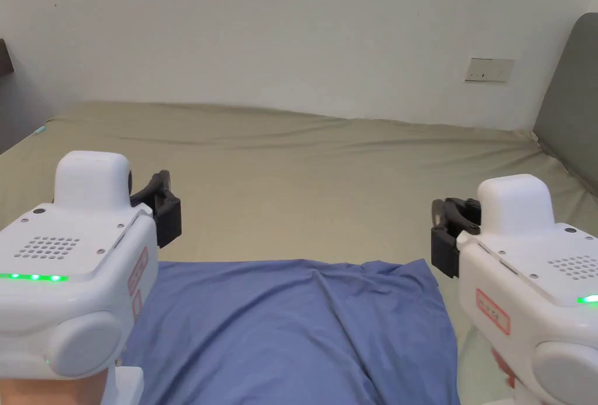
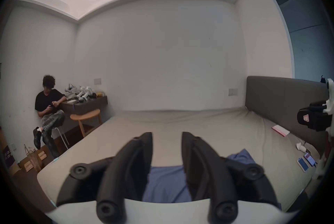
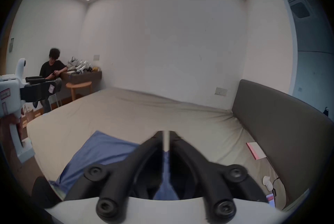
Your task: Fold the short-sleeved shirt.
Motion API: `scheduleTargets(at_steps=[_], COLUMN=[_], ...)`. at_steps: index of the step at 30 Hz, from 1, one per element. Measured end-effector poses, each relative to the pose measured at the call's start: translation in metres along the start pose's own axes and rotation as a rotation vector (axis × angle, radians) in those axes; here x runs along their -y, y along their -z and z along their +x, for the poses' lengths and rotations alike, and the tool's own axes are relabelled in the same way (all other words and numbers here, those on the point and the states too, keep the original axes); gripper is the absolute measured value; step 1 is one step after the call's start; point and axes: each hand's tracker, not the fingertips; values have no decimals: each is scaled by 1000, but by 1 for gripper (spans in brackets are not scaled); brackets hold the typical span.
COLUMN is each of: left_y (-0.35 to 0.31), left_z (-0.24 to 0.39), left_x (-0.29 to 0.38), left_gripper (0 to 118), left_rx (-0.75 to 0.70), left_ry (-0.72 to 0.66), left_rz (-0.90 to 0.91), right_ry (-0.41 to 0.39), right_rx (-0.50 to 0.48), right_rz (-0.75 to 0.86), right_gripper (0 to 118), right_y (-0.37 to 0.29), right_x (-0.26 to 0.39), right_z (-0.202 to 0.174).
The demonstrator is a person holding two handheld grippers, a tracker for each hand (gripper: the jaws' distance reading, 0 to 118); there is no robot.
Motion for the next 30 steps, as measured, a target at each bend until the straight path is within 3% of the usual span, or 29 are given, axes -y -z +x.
scheduleTargets(at_steps=[2, 11, 16, 20, 23, 24, 25, 27, 30], left_y=[0, 30, 90, 159, 223, 246, 264, 308, 361], left_z=[8, 26, 0, -41, -73, -83, -91, -109, -125], left_x=[0, 34, 93, 164, 205, 215, 221, 233, 243], left_gripper=[1, 0, 0, 0, 0, 8, 29, 86, 92], left_rx=[-18, -17, 56, 2, -48, -70, -72, -80, -110], left_ry=[34, 128, 65, -14, 15, 30, 9, -19, -30], left_rz=[33, -5, -261, -465, -625, -666, -662, -687, -717], right_ry=[-10, -23, -58, -9, -28, -32, -29, -24, -50], right_rx=[0, 14, 12, -10, 15, 22, 24, 33, 30], right_rz=[11, -11, -90, -210, -274, -290, -301, -323, -382], right_gripper=[3, 2, 2, 2, 2, 2, 2, 2, 2], right_y=[5, 46, 81, 117, 141, 147, 153, 164, 184], right_x=[-1, 16, 51, 88, 111, 118, 123, 135, 146], right_z=[-9, -26, -23, -8, 4, 9, 14, 24, 41])
